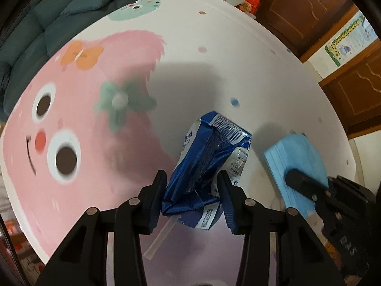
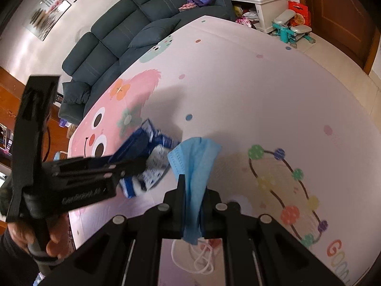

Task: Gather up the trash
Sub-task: 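Carry the milk carton and face mask over the bin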

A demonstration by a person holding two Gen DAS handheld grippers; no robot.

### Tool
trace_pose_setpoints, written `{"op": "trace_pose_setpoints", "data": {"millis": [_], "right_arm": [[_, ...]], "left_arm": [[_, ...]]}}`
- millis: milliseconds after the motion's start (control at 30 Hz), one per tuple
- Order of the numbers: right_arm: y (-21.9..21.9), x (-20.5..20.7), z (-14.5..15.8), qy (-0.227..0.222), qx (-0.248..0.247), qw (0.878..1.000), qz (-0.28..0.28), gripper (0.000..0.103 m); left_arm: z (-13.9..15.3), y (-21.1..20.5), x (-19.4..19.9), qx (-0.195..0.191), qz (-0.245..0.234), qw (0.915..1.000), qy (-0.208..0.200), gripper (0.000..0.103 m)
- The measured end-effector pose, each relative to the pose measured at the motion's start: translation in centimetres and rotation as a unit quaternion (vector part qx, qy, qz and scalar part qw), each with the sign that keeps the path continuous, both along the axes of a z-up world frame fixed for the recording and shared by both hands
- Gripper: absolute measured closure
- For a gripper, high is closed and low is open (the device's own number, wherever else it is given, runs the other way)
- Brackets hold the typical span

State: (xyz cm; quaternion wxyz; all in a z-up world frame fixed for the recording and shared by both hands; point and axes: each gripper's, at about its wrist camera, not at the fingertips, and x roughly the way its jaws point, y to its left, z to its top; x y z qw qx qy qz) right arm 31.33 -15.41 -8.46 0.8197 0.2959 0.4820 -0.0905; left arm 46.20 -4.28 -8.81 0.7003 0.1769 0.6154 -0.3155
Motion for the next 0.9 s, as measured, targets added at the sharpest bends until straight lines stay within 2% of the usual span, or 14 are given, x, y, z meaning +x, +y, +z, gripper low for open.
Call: {"op": "trace_pose_setpoints", "data": {"millis": [233,433,767,900], "right_arm": [[0.0,-4.5,0.6,0.001,0.013,1.000,0.026,0.095],[0.5,-9.6,1.1,0.001,0.025,0.997,0.074,0.095],[-0.4,-21.2,2.3,-0.006,0.024,0.987,0.160,0.095],[-1.5,-26.1,2.1,0.004,0.033,0.984,0.176,0.095]], "left_arm": [[1.6,2.8,-7.2,0.006,0.038,0.9993,0.003,0.061],[1.8,4.4,-15.2,0.016,0.093,0.9954,0.016,0.062],[3.5,3.3,-27.9,-0.004,0.173,0.9846,0.026,0.062],[3.9,1.9,-32.8,-0.005,0.186,0.9822,0.029,0.062]]}}
